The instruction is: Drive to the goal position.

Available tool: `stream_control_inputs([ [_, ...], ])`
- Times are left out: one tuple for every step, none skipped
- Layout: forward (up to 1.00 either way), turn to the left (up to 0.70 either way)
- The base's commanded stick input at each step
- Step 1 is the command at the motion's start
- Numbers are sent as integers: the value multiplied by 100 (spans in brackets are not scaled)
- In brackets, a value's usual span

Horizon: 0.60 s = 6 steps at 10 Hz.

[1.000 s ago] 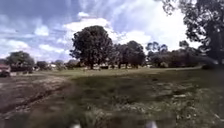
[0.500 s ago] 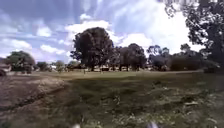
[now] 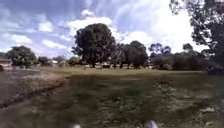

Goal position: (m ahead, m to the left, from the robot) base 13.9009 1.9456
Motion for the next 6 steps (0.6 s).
stream_control_inputs([
  [70, 0],
  [70, 0],
  [70, 0],
  [70, 1],
  [70, 12],
  [70, 35],
])
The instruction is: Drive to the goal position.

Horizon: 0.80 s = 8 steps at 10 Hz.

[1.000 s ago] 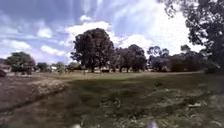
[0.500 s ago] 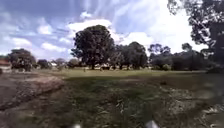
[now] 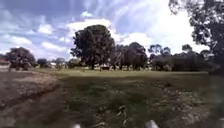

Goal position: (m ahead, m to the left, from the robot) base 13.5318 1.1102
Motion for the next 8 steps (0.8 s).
stream_control_inputs([
  [70, 35],
  [70, 35],
  [70, 31],
  [70, 4],
  [70, 0],
  [70, 0],
  [70, 0],
  [70, 0],
])
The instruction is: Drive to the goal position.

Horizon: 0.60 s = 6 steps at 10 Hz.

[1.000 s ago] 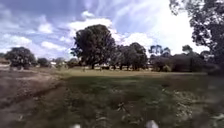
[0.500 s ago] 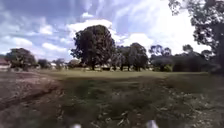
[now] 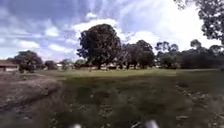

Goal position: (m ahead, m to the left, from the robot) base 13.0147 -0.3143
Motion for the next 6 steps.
stream_control_inputs([
  [70, 0],
  [70, 0],
  [70, 0],
  [70, 0],
  [70, 0],
  [70, 0],
])
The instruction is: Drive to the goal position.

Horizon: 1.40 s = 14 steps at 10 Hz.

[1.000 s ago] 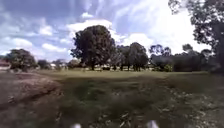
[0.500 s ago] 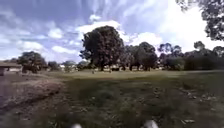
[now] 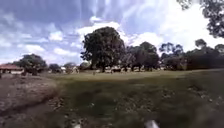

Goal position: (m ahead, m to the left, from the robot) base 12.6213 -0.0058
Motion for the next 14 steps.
stream_control_inputs([
  [70, 0],
  [70, 0],
  [70, 0],
  [70, 0],
  [70, 0],
  [70, 0],
  [70, 0],
  [70, 0],
  [70, 0],
  [70, 0],
  [70, 0],
  [70, 0],
  [70, 0],
  [70, 0],
])
